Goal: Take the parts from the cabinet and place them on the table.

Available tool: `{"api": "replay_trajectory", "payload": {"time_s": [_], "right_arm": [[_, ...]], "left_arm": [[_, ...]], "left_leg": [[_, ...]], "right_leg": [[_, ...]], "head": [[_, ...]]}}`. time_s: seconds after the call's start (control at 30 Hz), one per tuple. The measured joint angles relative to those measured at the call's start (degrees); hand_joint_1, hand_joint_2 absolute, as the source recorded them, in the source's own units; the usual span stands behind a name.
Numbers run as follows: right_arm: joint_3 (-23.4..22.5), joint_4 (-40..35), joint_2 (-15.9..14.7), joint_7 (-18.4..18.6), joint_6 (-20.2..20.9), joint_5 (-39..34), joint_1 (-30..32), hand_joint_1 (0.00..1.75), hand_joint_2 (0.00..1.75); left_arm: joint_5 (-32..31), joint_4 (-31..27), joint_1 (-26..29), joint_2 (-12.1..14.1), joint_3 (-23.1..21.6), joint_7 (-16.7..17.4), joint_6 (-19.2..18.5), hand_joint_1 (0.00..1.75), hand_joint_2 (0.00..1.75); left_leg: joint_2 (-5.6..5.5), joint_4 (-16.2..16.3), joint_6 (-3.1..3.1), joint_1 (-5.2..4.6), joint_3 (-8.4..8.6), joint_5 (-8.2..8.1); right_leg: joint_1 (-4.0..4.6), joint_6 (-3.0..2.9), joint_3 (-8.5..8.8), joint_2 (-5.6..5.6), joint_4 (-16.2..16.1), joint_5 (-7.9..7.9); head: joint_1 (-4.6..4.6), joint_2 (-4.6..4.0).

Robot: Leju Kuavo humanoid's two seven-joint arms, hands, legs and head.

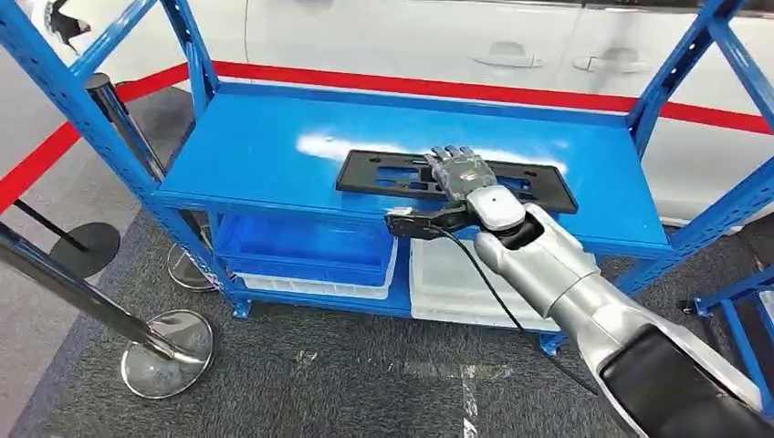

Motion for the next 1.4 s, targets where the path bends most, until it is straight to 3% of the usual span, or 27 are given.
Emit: {"api": "replay_trajectory", "payload": {"time_s": [0.07,0.1,0.13,0.17,0.2,0.23,0.3,0.33,0.37,0.47,0.53,0.6,0.67,0.73,0.8,0.83,0.87,0.97,1.03,1.07,1.13,1.17,1.2,1.23,1.3,1.33,1.4], "right_arm": [[0.0,0.0,0.0,0.0,0.0,0.2,0.0,0.0,1.75],[0.1,0.0,0.0,0.0,-0.1,0.2,0.4,0.0,1.75],[0.1,0.0,0.0,-0.1,-0.1,0.2,0.8,0.0,1.75],[0.2,0.0,0.0,-0.1,-0.1,0.4,1.2,0.0,1.75],[0.2,0.0,0.0,-0.2,-0.2,0.6,1.4,0.0,1.75],[0.2,0.0,0.0,-0.4,-0.2,0.7,1.7,0.0,1.75],[0.3,0.0,0.0,-0.6,-0.3,0.8,1.7,0.0,1.75],[0.3,0.0,0.1,-0.7,-0.4,0.9,1.7,0.0,1.75],[0.4,0.1,0.3,-0.8,-0.5,0.9,1.7,0.0,1.75],[0.5,0.1,0.5,-1.0,-0.6,1.0,2.2,0.0,1.75],[0.5,0.1,0.7,-1.1,-0.6,1.0,2.3,0.0,1.75],[0.5,0.2,0.8,-1.1,-0.6,1.0,2.3,0.0,1.75],[0.6,0.2,0.9,-1.2,-0.6,1.0,2.8,0.0,1.75],[0.7,0.3,0.9,-1.2,-0.6,1.0,3.2,0.0,1.75],[0.8,0.4,0.9,-1.2,-0.6,1.0,3.2,0.0,1.75],[0.8,0.4,1.0,-1.2,-0.6,1.1,3.2,0.0,1.75],[0.8,0.4,1.0,-1.2,-0.6,1.1,3.1,0.0,1.75],[0.9,0.5,1.0,-1.2,-0.7,1.0,3.0,0.0,1.75],[1.0,0.7,1.0,-1.2,-0.7,1.1,3.0,0.0,1.75],[1.0,0.8,0.9,-1.1,-0.6,1.1,2.9,0.0,1.75],[1.0,1.3,0.8,-0.8,-0.6,1.3,3.0,0.0,1.75],[1.1,1.7,0.8,-0.7,-0.5,1.4,3.3,0.0,1.75],[1.1,2.1,0.8,-0.6,-0.4,1.4,3.6,0.0,1.75],[1.1,2.6,0.5,-0.3,-0.4,1.5,3.8,0.0,1.75],[1.1,3.3,0.0,-0.1,-0.3,1.6,3.8,0.0,1.75],[1.1,3.5,-0.2,-0.1,-0.3,1.6,3.7,0.0,1.75],[1.1,3.9,-0.3,-0.1,0.1,1.7,3.7,0.0,1.75]], "left_arm": [[-0.1,0.0,-0.1,0.0,0.0,0.0,0.0,0.0,0.0],[-0.2,0.0,-0.2,0.0,0.0,0.0,0.0,0.0,0.0],[-0.2,0.0,-0.2,0.0,0.0,0.0,0.0,0.0,0.0],[-0.2,0.0,-0.2,0.0,0.0,0.0,0.0,0.0,0.0],[-0.2,0.0,-0.1,0.0,0.0,0.0,0.0,0.0,0.0],[-0.1,0.0,-0.1,0.0,0.0,0.1,0.0,0.0,0.0],[0.2,0.0,-0.1,0.0,0.0,0.2,0.0,0.0,0.0],[0.3,0.0,0.0,-0.1,0.0,0.2,0.0,0.0,0.0],[0.3,0.0,-0.3,-0.1,0.0,0.2,-0.1,0.0,0.0],[0.6,0.0,-0.2,0.0,0.0,0.2,-0.1,0.0,0.0],[0.8,0.0,0.0,0.0,0.0,0.2,-0.3,0.0,0.0],[0.8,0.0,-0.2,0.0,0.0,0.2,-0.3,0.0,0.0],[0.8,0.0,-0.2,0.1,0.0,0.2,-0.3,0.0,0.0],[0.9,0.0,-0.1,0.0,0.0,0.2,-0.3,0.0,0.0],[0.9,0.0,-0.1,0.1,0.0,0.2,-0.3,0.0,0.0],[0.9,0.0,-0.2,0.1,0.0,0.2,-0.3,0.0,0.0],[0.8,0.0,-0.2,0.1,0.0,0.2,-0.3,0.0,0.0],[0.8,0.0,-0.3,0.1,0.0,0.2,-0.4,0.0,0.0],[0.8,0.0,-0.3,0.0,0.0,0.2,-0.4,0.0,0.0],[0.8,0.0,-0.2,0.0,0.0,0.1,-0.4,0.0,0.0],[0.8,0.0,-0.2,0.0,0.0,0.0,-0.4,0.0,0.0],[0.8,0.0,-0.3,0.0,0.0,0.0,-0.4,0.0,0.0],[0.8,0.0,-0.3,0.0,0.0,0.0,-0.4,0.0,0.0],[0.8,0.0,-0.2,0.0,0.0,0.0,-0.3,0.0,0.0],[0.8,0.0,-0.2,0.0,0.0,0.0,-0.3,0.0,0.0],[0.8,0.0,-0.2,0.0,0.0,0.0,-0.2,0.0,0.0],[0.9,0.0,-0.2,0.0,0.0,0.2,-0.1,0.0,0.0]], "left_leg": [[0.05,0.0,0.41,-0.03,0.27,-0.26],[0.04,0.0,0.64,-0.05,0.4,-0.42],[-0.01,0.0,0.72,-0.07,0.5,-0.54],[-0.09,0.0,0.73,-0.09,0.72,-0.72],[-0.19,0.1,0.71,-0.11,0.95,-0.89],[-0.3,0.1,0.65,-0.17,1.37,-1.15],[-0.41,0.1,0.43,-0.29,2.09,-1.64],[-0.39,0.0,0.35,-0.2,2.19,-1.86],[-0.46,0.3,0.0,-0.67,1.95,-2.06],[-0.42,-0.3,-0.73,-0.36,2.2,-2.11],[-0.2,1.3,-1.42,-0.46,1.78,-3.52],[0.07,9.6,-2.06,-0.1,-2.32,-7.8],[0.09,16.8,-2.39,-0.03,-6.45,-9.65],[0.1,14.7,-2.39,-0.02,-6.25,-6.61],[0.11,5.0,-2.05,-0.02,-2.11,-0.88],[0.1,0.7,-1.75,-0.09,-0.5,0.11],[-0.01,0.0,-1.61,-0.56,0.43,-0.62],[-0.04,0.1,-0.8,-0.52,0.19,-0.49],[0.06,-0.6,-0.18,0.06,0.75,-0.13],[0.08,-0.6,-0.13,0.0,0.76,-0.16],[0.14,-0.6,0.14,-0.06,0.73,-0.23],[0.14,-0.6,0.23,-0.09,0.73,-0.3],[0.12,-0.5,0.31,-0.1,0.75,-0.36],[0.06,-0.4,0.37,-0.1,0.77,-0.44],[-0.08,0.0,0.25,-0.1,0.83,-0.71],[-0.14,0.2,0.05,-0.09,0.8,-0.9],[-0.1,0.5,-0.37,-0.39,0.27,-0.99]], "right_leg": [[-0.02,0.23,-3.91,-0.12,7.9,-3.51],[-0.04,0.32,-7.7,-0.19,14.5,-6.0],[-0.02,0.32,-10.06,-0.19,18.1,-6.7],[-0.03,0.23,-11.13,-0.19,18.8,-6.0],[-0.02,0.05,-10.89,-0.19,17.4,-4.34],[0.06,-0.38,-9.03,-0.18,12.3,-0.8],[0.4,-1.27,-4.7,-0.17,2.3,4.7],[0.72,-1.93,-3.28,-0.18,-1.0,4.99],[0.75,-1.89,-2.39,-0.2,-2.2,4.78],[0.79,-2.09,-2.4,-0.07,-2.2,4.63],[0.06,-2.25,-1.7,-0.12,-3.0,4.79],[-0.03,-2.53,-1.55,-0.15,-3.0,4.62],[0.03,-2.6,-1.49,-0.14,-3.0,4.46],[0.03,-2.56,-1.26,-0.08,-2.9,4.2],[0.04,-2.34,-0.9,0.04,-2.6,3.79],[0.09,-2.1,-0.81,0.05,-2.5,3.59],[0.34,-1.9,-1.0,0.11,-2.5,3.58],[0.27,-1.39,-1.04,0.1,-2.5,3.6],[0.43,-0.78,-1.4,0.19,-1.8,2.61],[0.39,-0.43,-2.4,0.07,1.0,0.85],[0.05,-0.11,-6.57,-0.02,10.0,-3.15],[0.03,-0.04,-8.38,-0.03,13.5,-4.08],[0.02,-0.06,-8.96,-0.04,14.4,-3.54],[-0.02,-0.12,-8.29,-0.04,12.7,-1.93],[0.0,-0.62,-4.26,-0.05,3.9,2.93],[0.12,-1.0,-2.52,-0.07,-0.3,4.06],[0.37,-1.15,-1.58,-0.04,-1.7,3.32]], "head": [[0.04,0.0],[0.11,0.0],[0.06,0.0],[0.13,0.0],[0.13,0.0],[0.13,0.0],[0.15,0.0],[0.15,0.0],[-0.13,0.0],[0.0,0.0],[-0.05,0.0],[-0.39,0.0],[-0.39,0.0],[-0.35,0.0],[-0.37,0.0],[-0.35,0.0],[-0.33,0.0],[-0.31,0.0],[-0.26,0.0],[-0.01,0.0],[0.17,0.0],[0.17,0.0],[0.22,0.0],[0.22,0.0],[0.22,0.0],[0.24,0.0],[0.09,0.0]]}}
